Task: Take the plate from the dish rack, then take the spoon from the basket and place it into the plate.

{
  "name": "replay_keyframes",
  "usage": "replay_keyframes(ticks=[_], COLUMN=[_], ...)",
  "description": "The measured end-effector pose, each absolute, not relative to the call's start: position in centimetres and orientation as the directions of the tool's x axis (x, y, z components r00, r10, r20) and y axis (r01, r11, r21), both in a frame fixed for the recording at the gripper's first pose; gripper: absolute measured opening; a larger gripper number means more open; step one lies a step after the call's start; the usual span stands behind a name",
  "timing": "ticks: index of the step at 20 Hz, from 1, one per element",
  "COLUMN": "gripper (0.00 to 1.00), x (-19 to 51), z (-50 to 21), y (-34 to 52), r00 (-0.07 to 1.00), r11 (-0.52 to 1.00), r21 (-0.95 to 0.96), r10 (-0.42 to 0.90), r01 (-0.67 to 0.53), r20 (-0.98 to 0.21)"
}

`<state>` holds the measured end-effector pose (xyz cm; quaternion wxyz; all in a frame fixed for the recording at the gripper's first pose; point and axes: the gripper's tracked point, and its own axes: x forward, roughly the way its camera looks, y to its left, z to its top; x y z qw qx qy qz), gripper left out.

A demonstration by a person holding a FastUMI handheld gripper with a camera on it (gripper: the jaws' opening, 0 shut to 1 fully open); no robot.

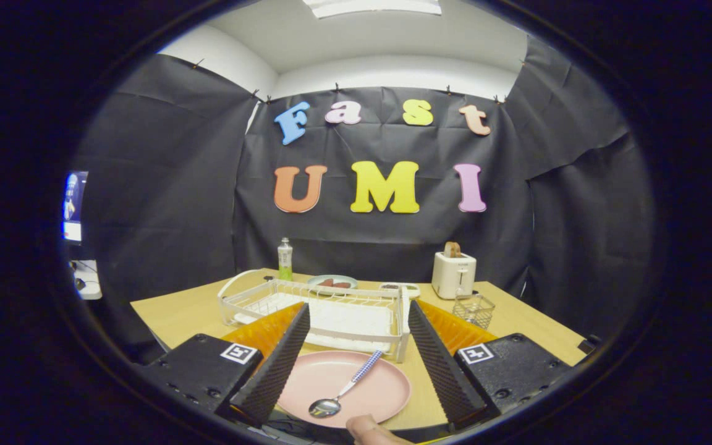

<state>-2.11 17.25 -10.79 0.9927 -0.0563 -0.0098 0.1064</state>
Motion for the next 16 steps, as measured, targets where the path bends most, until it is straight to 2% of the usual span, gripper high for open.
replay_keyframes(ticks=[10,16], gripper=[1.0,1.0], x=[-7.5,-9.6], z=[-4.3,-3.8], y=[10.4,9.1], r00=[0.991,0.99], r11=[0.992,0.992], r21=[-0.036,-0.005], r10=[0.12,0.126], r01=[-0.118,-0.126], r20=[0.065,0.069])
